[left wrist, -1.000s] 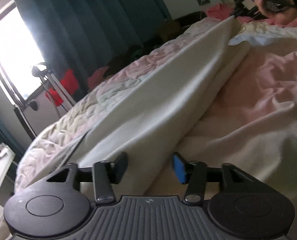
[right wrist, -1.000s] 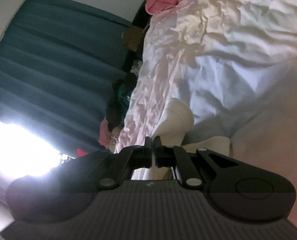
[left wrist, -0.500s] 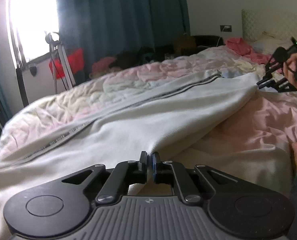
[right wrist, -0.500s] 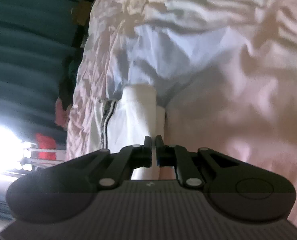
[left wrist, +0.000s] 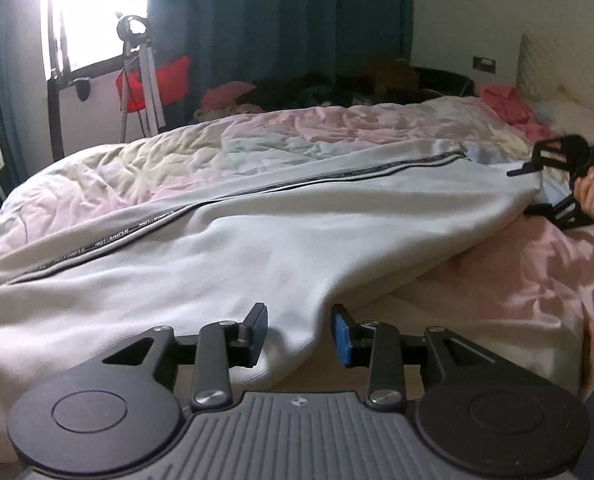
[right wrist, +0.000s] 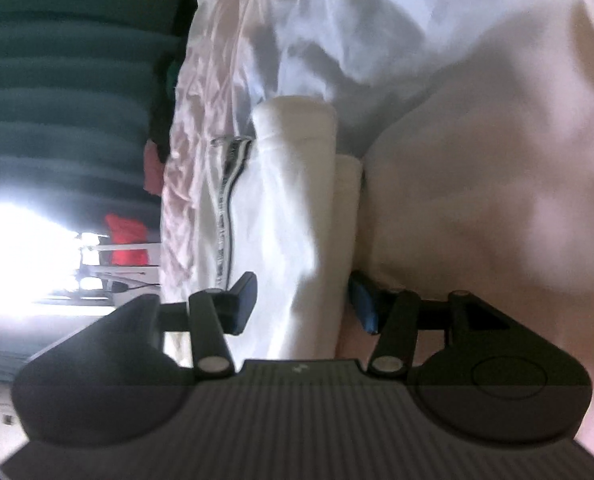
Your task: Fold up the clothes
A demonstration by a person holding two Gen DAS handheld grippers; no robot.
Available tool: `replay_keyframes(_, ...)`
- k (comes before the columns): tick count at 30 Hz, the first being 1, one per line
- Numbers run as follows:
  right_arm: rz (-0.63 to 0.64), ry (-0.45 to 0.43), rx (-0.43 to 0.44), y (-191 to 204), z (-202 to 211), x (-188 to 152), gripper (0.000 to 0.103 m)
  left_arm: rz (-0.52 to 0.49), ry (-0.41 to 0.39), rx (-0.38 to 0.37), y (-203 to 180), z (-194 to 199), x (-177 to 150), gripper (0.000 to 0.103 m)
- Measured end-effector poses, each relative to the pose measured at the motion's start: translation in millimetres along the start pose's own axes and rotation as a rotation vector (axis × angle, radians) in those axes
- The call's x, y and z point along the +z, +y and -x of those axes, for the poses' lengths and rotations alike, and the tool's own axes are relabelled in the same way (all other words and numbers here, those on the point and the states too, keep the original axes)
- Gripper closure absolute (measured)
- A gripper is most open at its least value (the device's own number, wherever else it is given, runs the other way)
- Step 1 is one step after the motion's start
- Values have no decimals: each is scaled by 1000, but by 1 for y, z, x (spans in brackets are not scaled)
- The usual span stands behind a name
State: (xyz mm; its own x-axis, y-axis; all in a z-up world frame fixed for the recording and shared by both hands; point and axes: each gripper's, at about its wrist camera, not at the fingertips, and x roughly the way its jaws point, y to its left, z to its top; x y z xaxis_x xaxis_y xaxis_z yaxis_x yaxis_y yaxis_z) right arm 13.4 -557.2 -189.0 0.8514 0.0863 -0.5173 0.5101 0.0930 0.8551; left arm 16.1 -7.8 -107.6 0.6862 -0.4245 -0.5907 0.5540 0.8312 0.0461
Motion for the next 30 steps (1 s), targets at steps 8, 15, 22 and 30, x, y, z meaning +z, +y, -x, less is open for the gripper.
replay_keyframes(8, 128, -104, 172, 24, 0, 2, 51, 111, -4, 1, 16, -6, 2, 60)
replay_keyframes(15, 137, -53, 69, 26, -36, 7, 50, 147, -24, 19, 16, -7, 5, 55)
replay_keyframes(22, 175, -62, 106, 34, -50, 8, 51, 159, -54, -1, 12, -2, 9, 52)
replay_keyframes(30, 285, -100, 284, 62, -38, -9, 53, 155, -75, -5, 8, 0, 9, 50)
